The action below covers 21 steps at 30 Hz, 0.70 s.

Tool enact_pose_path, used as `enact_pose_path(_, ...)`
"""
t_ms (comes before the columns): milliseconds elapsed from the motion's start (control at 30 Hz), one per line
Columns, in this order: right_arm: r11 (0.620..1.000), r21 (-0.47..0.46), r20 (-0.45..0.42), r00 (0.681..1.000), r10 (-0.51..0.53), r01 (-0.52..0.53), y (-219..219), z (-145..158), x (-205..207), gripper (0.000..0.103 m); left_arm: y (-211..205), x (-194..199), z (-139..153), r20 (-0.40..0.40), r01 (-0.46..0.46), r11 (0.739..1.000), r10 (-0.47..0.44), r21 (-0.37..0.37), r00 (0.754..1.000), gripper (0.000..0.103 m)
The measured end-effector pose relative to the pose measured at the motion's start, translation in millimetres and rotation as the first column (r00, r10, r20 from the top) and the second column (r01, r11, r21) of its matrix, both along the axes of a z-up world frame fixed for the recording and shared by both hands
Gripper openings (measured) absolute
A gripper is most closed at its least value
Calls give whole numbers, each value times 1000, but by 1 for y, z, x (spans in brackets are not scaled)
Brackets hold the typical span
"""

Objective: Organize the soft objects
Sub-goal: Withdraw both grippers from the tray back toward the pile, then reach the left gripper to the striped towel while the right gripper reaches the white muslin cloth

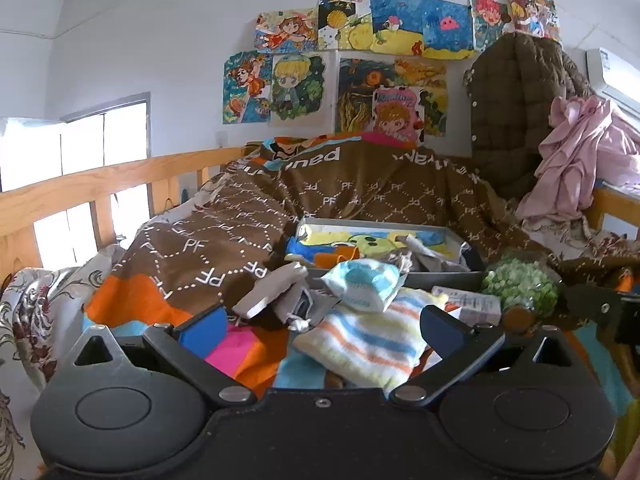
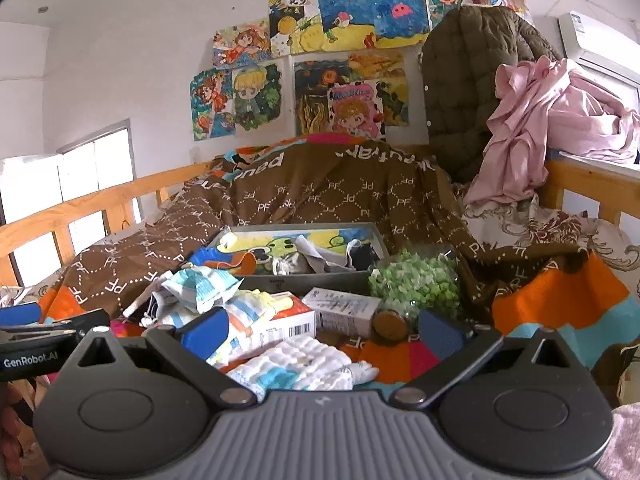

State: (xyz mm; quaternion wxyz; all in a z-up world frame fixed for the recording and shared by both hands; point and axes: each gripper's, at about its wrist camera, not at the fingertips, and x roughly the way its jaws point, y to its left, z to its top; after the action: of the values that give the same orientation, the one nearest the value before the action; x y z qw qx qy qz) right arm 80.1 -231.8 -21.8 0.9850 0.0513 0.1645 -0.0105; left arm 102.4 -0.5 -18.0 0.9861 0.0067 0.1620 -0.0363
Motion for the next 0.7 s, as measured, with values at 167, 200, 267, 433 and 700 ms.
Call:
enact_pose_path(167, 999, -39, -32, 999, 17, -18, 7, -3, 4, 103, 4, 1, -2, -8, -5, 1000, 5, -13, 1000, 102)
enact_pose_path(200, 999, -45, -37, 999, 20, -22, 8, -4, 5, 103, 4, 1, -2, -5, -3, 1000, 3, -14, 1000, 102)
enact_pose_path(267, 998, -51, -45, 999, 26, -28, 10, -5, 6, 103, 4, 1, -3, -2, 3, 1000, -3, -16, 1000, 102)
enact_pose_path(433, 998, -51, -74, 997, 29, -33, 11, -9, 11, 103, 1, 3, -8, -14, 11, 1000, -11, -13, 1000, 102)
enact_pose_path(700, 998, -48, -114, 993, 32, -37, 12, -14, 21, 103, 1, 7, -11, -37, 10, 999, -11, -32, 999, 102)
